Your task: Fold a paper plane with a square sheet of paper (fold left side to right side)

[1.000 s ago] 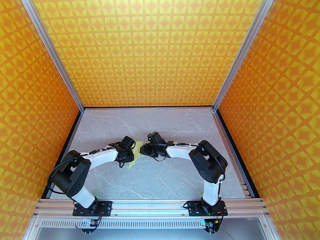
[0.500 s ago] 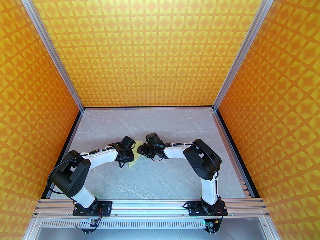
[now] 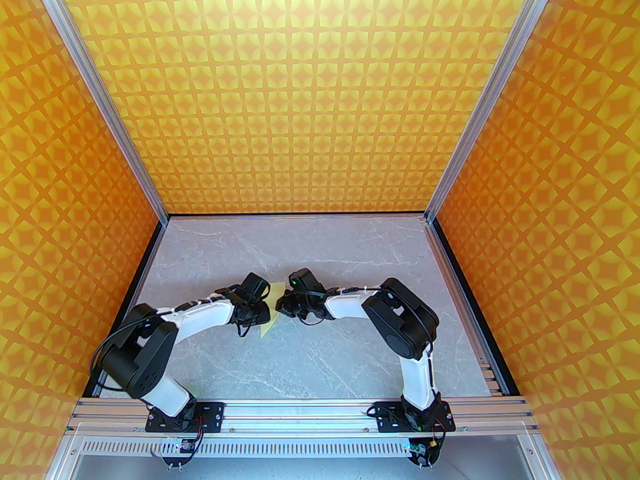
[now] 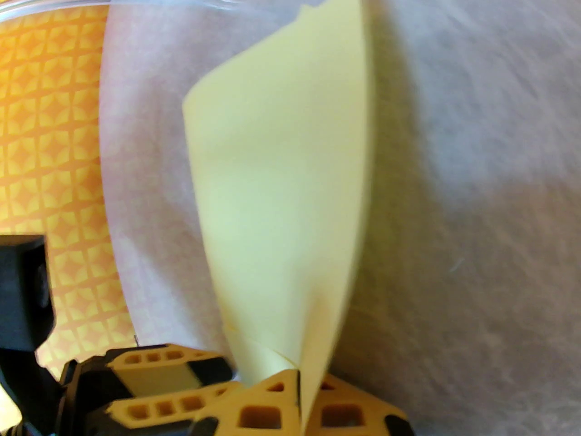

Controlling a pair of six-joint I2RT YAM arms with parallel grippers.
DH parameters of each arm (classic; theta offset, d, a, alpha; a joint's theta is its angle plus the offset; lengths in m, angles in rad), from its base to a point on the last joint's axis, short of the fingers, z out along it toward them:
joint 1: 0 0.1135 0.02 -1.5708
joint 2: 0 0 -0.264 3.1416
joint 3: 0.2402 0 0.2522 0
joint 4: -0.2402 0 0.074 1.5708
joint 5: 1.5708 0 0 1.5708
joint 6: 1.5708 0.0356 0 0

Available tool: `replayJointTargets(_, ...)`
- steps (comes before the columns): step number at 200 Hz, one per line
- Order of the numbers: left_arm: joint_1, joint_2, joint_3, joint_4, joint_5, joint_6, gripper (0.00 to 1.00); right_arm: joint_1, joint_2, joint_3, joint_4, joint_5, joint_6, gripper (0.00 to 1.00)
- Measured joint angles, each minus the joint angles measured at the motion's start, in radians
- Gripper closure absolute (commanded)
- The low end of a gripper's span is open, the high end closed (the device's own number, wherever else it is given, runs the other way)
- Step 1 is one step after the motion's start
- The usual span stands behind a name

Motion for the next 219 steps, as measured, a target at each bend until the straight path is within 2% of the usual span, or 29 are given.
replayJointTargets(42, -0.006, -0.140, -0.044, 0.097, 0.077, -0.042, 0.86, 0.000, -0.023, 0.067, -0.180, 0.077, -0.083, 1.00)
replayJointTargets(81, -0.043, -0.087, -0.070, 0.230, 0.158, -0.089, 0.94, -0.001, -0.058, 0.101, -0.291, 0.116, -0.136, 1.00)
replayJointTargets(126, -0.056, 0.019, -0.066, 0.275, 0.172, -0.094, 0.96, -0.003, -0.060, 0.102, -0.334, 0.120, -0.148, 1.00)
replayJointTargets(172, -0.069, 0.046, -0.074, 0.294, 0.172, -0.094, 0.96, -0.003, -0.060, 0.102, -0.342, 0.120, -0.146, 1.00)
replayJointTargets(219, -0.126, 0.034, -0.127, 0.311, 0.158, -0.108, 0.96, -0.003, -0.060, 0.102, -0.348, 0.126, -0.127, 1.00)
